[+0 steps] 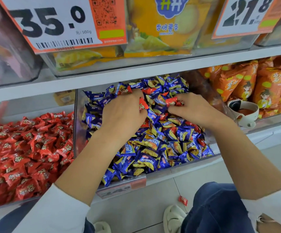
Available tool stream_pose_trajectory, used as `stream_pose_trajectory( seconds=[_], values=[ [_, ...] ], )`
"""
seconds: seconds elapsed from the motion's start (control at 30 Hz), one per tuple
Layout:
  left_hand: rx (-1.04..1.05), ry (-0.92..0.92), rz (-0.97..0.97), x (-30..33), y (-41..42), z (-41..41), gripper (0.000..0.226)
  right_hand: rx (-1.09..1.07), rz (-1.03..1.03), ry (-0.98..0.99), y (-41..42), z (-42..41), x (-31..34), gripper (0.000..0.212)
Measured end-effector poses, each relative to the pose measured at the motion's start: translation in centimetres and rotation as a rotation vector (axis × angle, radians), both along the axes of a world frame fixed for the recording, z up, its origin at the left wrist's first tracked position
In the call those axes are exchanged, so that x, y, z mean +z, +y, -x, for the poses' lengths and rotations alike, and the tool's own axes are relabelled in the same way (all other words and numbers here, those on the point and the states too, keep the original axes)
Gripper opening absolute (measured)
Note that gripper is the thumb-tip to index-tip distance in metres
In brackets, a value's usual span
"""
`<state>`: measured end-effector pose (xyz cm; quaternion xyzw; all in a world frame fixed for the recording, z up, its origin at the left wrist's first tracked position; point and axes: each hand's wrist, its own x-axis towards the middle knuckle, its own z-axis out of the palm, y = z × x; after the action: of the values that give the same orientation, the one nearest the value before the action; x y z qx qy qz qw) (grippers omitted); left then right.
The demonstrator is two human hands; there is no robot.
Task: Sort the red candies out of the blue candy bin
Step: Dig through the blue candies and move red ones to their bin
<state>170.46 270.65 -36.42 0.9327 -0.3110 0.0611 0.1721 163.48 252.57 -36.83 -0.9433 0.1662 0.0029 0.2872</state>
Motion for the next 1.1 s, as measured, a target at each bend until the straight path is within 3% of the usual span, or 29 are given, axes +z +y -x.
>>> stream_pose_trajectory(
  seconds=[0.07, 0.27, 0.4, 0.5, 0.57, 0.73, 0.93, 1.1],
  values=[
    [-0.039, -0.027, -0.045, -0.5, -0.3, 0.0, 0.037, -0.006, 0.007, -0.014, -0.3, 0.5, 0.7, 0.008],
    [-0.071, 0.025, -0.203, -1.8, -0.1, -0.6, 0.049, -0.087, 0.025, -0.053, -0.6, 1.2, 1.1, 0.029],
    [-0.056, 0.019, -0.201, -2.1, -0.4, -0.6, 0.042, -0.071, 0.066, -0.075, -0.2, 1.4, 0.9, 0.043],
    [-0.06, 0.022, -0.181, -2.2, -0.5, -0.5, 0.037, 0.035, 0.086, -0.007, 0.2, 1.9, 1.1, 0.02],
    [-0.061, 0.027, -0.142, -1.8, -0.2, -0.4, 0.031, 0.101, 0.106, 0.037, 0.8, 2.2, 1.1, 0.013],
    [0.0, 0.003, 0.022, 0.2, 1.9, -0.8, 0.018, 0.064, 0.251, -0.024, 2.3, 1.1, -0.4, 0.043],
    [-0.054, 0.203, 0.156, 1.7, 4.5, -0.8, 0.011, 0.084, 0.487, -0.001, 3.0, -0.6, -1.9, 0.038],
    [-0.103, 0.296, 0.345, 2.0, 6.2, 0.0, 0.014, 0.04, 0.393, -0.046, 3.1, 0.5, -0.6, 0.031]
  ],
)
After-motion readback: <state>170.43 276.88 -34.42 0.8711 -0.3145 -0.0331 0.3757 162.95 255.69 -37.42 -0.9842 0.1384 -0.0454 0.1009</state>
